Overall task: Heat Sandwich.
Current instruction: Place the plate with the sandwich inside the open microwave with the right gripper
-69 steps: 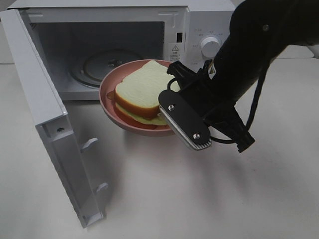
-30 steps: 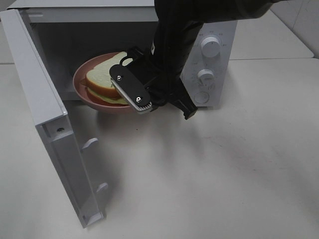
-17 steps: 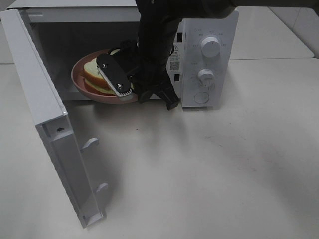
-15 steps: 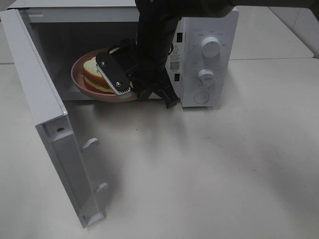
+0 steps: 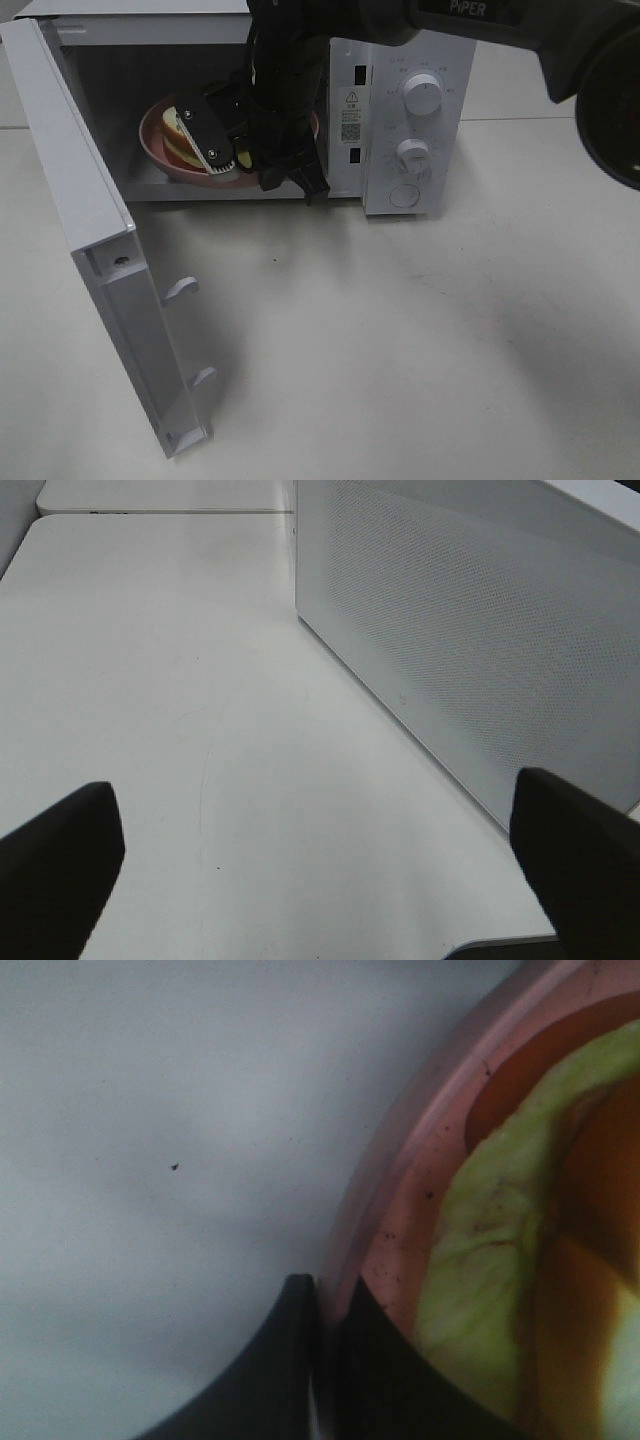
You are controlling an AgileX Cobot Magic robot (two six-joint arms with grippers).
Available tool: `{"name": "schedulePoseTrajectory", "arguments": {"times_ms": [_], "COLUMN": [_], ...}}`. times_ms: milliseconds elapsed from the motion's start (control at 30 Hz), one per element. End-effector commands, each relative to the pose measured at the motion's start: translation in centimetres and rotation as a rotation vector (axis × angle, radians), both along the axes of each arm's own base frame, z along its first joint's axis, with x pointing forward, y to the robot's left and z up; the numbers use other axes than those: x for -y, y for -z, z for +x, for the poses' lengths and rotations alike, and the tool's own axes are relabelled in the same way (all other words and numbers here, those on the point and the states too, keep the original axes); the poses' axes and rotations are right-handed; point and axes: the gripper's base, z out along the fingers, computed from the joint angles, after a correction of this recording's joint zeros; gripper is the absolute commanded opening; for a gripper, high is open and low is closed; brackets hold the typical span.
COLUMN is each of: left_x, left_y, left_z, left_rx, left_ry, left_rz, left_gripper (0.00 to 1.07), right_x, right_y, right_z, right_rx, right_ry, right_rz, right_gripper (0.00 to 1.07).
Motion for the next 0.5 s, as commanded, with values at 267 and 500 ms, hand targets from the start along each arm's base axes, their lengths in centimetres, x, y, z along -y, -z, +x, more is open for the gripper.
{"name": "schedulePoseTrajectory", "arguments": {"times_ms": [267, 500], "left_x": [0.0, 0.0], "left_y": [0.0, 0.0], "left_z": [-0.3, -0.3], "left_rx": [0.035, 0.035], "left_ry": [-0.001, -0.001], "left_rz": [0.003, 0.004], "left_gripper": [1.03, 1.03], "right_x": [-1.1, -1.2], "right_y": [0.6, 1.9], "right_z": [1.6, 2.8], "right_rx": [0.082, 0.100], "right_ry": [0.003, 0.047], "right_rz": [0.035, 0.072], "right_gripper": [0.01, 0.04]}}
